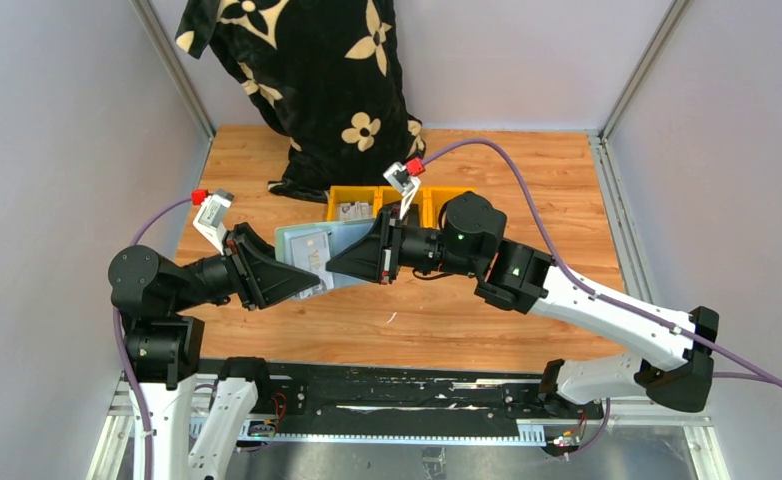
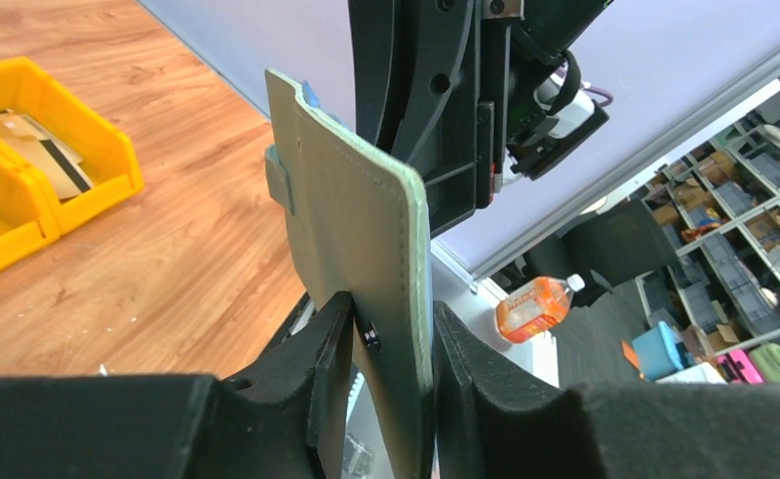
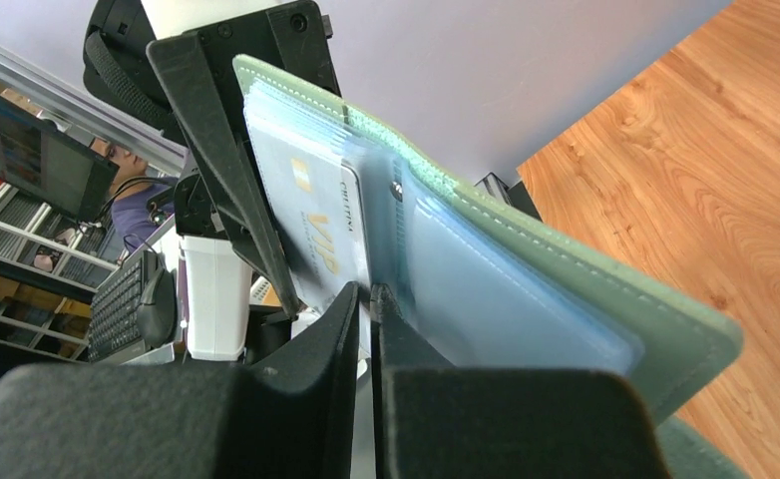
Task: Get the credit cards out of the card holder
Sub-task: Remove the credit card from the card holder.
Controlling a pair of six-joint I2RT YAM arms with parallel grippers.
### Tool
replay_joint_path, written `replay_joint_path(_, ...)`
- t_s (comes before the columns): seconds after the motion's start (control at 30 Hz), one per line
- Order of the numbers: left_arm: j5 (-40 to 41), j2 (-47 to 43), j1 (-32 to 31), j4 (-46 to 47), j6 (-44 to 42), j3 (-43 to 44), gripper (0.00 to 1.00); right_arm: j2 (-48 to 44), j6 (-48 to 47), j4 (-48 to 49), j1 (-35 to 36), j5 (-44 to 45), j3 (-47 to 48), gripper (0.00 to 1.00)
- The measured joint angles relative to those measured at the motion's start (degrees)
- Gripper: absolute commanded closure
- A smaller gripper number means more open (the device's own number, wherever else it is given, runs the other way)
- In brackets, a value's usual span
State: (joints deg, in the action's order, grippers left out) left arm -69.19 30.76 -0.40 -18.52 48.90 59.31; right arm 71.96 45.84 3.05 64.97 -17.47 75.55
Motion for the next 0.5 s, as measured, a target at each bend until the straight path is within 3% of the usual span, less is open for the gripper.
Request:
replay_joint_path(0.17, -1.38, 0.15, 0.0, 1.73, 2.14, 0.0, 0.69, -2.82, 0.57, 2.51, -0.09, 0.02, -3.87, 1.0)
replay_joint_path(0.4, -1.14, 0.5, 0.0, 2.91, 3.13, 0.02, 0.92, -5.14, 1.18, 4.04, -0.57, -0.37, -6.05, 1.0)
replay_joint_path(0.5, -1.16, 0.63, -0.02, 3.17, 3.45, 0.02, 0.97, -5.97, 1.33, 5.55, -0.63, -0.44, -7.32, 0.86)
